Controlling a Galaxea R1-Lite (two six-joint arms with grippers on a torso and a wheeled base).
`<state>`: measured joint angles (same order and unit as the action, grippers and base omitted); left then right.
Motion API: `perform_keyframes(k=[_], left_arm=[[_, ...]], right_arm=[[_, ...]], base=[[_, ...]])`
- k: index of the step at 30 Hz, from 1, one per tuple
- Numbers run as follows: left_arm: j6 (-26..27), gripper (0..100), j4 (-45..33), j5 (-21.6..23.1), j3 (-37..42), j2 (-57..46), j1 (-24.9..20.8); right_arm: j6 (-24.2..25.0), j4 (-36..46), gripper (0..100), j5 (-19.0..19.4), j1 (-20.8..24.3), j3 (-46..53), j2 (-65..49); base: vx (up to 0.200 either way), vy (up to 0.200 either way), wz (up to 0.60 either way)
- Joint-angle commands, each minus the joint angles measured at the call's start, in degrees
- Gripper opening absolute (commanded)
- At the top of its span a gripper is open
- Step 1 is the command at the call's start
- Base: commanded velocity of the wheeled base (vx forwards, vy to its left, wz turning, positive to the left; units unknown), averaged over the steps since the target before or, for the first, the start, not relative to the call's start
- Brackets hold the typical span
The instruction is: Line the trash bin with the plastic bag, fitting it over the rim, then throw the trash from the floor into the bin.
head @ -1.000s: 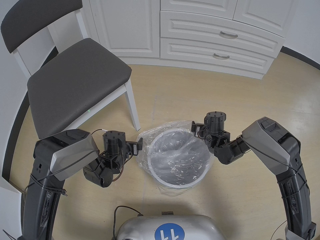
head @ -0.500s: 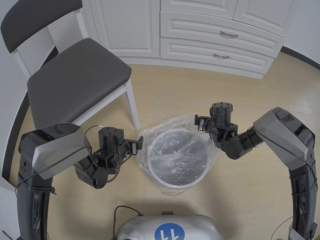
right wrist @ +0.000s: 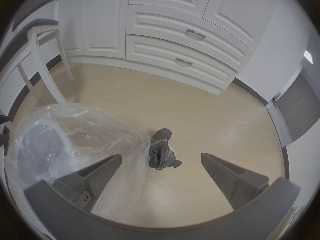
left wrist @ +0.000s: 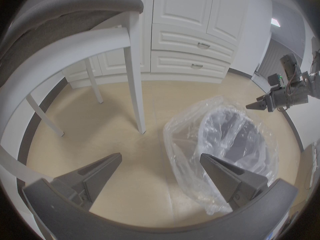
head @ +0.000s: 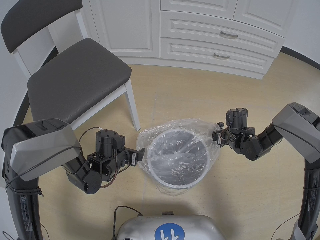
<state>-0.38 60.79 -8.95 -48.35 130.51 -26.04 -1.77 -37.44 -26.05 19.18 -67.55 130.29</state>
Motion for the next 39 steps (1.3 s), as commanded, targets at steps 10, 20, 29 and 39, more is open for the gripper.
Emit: perform_keyframes(k=[10,20,29,39], left_arm=[[-0.1,100,-2.3,1.9,-4.6,6.9,2.6],[-0.5,100,-1.9,1.9,-9.6,15.9,2.9],[-0.6,100,-2.0,1.4,-10.1,16.0,3.1],[1.3,100,-4.5,2.0,0.4,-0.6,2.4]], right_arm=[[-0.8,0.2,100,5.7,-2.7,-4.0,9.6],[-0.7,1.0,100,7.7,-2.8,-5.8,15.3],[0.7,1.2,100,7.7,-3.2,-6.7,14.9],[-1.7,1.5,100,7.2,-2.3,6.7,-6.1]], base=[[0.0,0.0,0.0],[0.0,0.0,0.0],[0.0,0.0,0.0],[0.0,0.0,0.0]])
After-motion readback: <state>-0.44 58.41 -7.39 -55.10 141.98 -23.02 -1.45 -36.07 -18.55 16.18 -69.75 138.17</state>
